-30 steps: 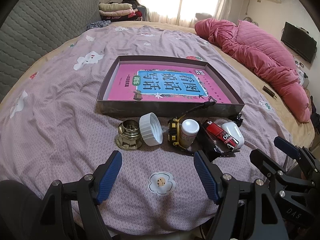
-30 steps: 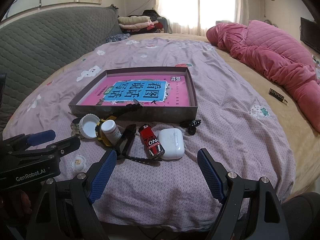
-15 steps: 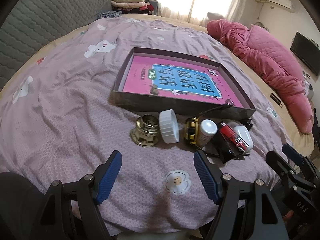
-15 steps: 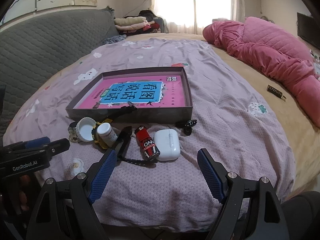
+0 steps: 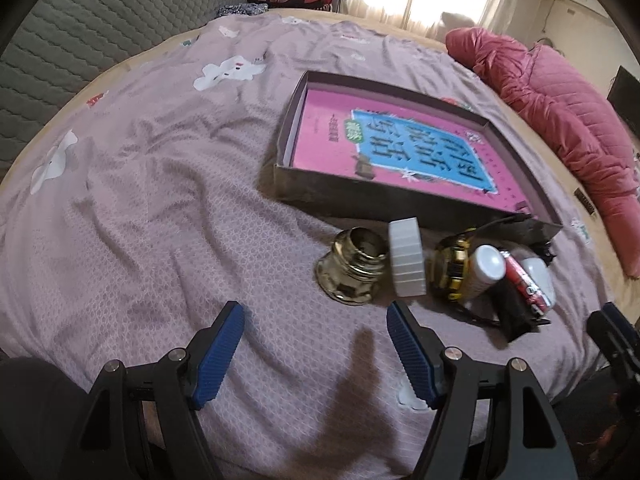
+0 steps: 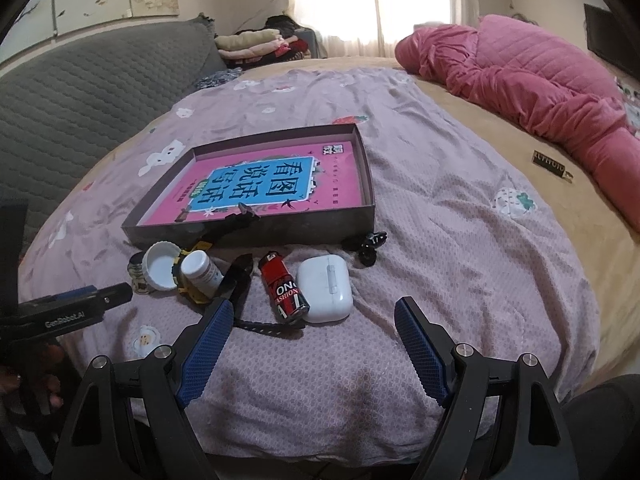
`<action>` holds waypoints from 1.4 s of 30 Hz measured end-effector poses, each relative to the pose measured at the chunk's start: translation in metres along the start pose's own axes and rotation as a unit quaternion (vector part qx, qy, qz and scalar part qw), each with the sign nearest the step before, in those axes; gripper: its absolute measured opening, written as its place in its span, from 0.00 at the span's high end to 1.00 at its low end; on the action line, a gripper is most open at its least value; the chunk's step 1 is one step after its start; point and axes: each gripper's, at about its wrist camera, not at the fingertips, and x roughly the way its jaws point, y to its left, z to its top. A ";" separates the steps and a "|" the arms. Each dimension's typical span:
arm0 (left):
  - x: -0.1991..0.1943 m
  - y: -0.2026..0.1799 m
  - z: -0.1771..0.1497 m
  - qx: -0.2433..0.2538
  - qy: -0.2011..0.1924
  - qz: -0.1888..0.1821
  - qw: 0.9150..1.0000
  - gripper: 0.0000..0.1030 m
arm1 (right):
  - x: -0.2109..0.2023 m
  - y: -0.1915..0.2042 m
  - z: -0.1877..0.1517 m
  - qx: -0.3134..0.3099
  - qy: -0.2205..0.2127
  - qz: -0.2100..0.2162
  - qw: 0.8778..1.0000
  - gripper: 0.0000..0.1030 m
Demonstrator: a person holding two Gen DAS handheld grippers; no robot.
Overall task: Organize rigid objects
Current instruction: 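Move the left tool to the brass fitting and close its fingers on it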
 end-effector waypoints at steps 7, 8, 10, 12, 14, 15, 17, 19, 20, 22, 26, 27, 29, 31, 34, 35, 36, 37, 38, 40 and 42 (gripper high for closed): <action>0.014 -0.009 0.005 0.030 0.001 0.014 0.999 0.30 | 0.011 -0.007 0.005 0.009 0.012 -0.001 1.000 0.19; 0.015 -0.009 0.006 0.032 0.000 0.015 0.999 0.31 | 0.013 -0.009 0.006 0.009 0.014 -0.001 1.000 0.19; 0.018 -0.010 0.008 0.036 -0.001 0.016 0.999 0.32 | 0.018 -0.013 0.011 0.006 0.017 -0.007 1.000 0.19; 0.020 -0.009 0.010 0.036 -0.002 0.017 0.999 0.35 | 0.023 -0.018 0.015 0.003 0.021 -0.013 1.000 0.19; 0.023 -0.007 0.013 0.033 -0.002 0.014 0.999 0.36 | 0.030 -0.026 0.019 0.011 0.033 -0.014 0.999 0.19; 0.024 -0.007 0.014 0.032 -0.003 0.013 0.999 0.36 | 0.034 -0.031 0.020 0.019 0.042 -0.013 0.999 0.19; 0.025 -0.008 0.015 0.034 -0.005 0.012 0.999 0.37 | 0.042 -0.040 0.023 0.032 0.054 -0.018 0.998 0.19; 0.026 -0.010 0.017 0.040 -0.008 0.012 0.999 0.37 | 0.049 -0.047 0.025 0.036 0.060 -0.034 0.997 0.19; 0.027 -0.011 0.017 0.043 -0.009 0.012 0.999 0.39 | 0.051 -0.049 0.026 0.036 0.060 -0.040 0.997 0.19; 0.029 -0.013 0.018 0.047 -0.010 0.010 0.999 0.40 | 0.059 -0.052 0.029 0.029 0.065 -0.046 0.996 0.19; 0.032 -0.016 0.021 0.054 -0.015 0.007 0.998 0.43 | 0.074 -0.049 0.034 0.002 0.071 -0.052 0.996 0.19; 0.032 -0.016 0.021 0.055 -0.015 0.007 0.998 0.44 | 0.078 -0.047 0.036 -0.006 0.069 -0.053 0.996 0.21; 0.033 -0.016 0.021 0.055 -0.016 0.004 0.998 0.45 | 0.082 -0.043 0.037 -0.020 0.065 -0.053 0.996 0.29; 0.035 -0.015 0.023 0.053 -0.017 0.001 0.998 0.45 | 0.087 -0.042 0.039 -0.027 0.064 -0.052 0.996 0.36; 0.037 -0.014 0.026 0.052 -0.017 -0.003 0.998 0.46 | 0.092 -0.042 0.042 -0.026 0.063 -0.049 0.996 0.45; 0.037 -0.014 0.026 0.051 -0.018 -0.005 0.999 0.47 | 0.094 -0.042 0.042 -0.027 0.066 -0.051 0.996 0.50; 0.038 -0.014 0.027 0.051 -0.018 -0.006 0.999 0.47 | 0.097 -0.042 0.042 -0.029 0.072 -0.051 0.996 0.55; 0.039 -0.013 0.027 0.051 -0.018 -0.007 0.999 0.47 | 0.100 -0.042 0.042 -0.029 0.077 -0.049 0.995 0.57; 0.040 -0.013 0.028 0.051 -0.018 -0.008 0.999 0.48 | 0.102 -0.042 0.042 -0.029 0.080 -0.047 0.995 0.62; 0.042 -0.013 0.029 0.049 -0.017 -0.010 0.999 0.48 | 0.105 -0.039 0.042 -0.037 0.081 -0.044 0.995 0.67; 0.043 -0.013 0.030 0.048 -0.018 -0.012 0.999 0.48 | 0.107 -0.038 0.043 -0.040 0.080 -0.037 0.995 0.73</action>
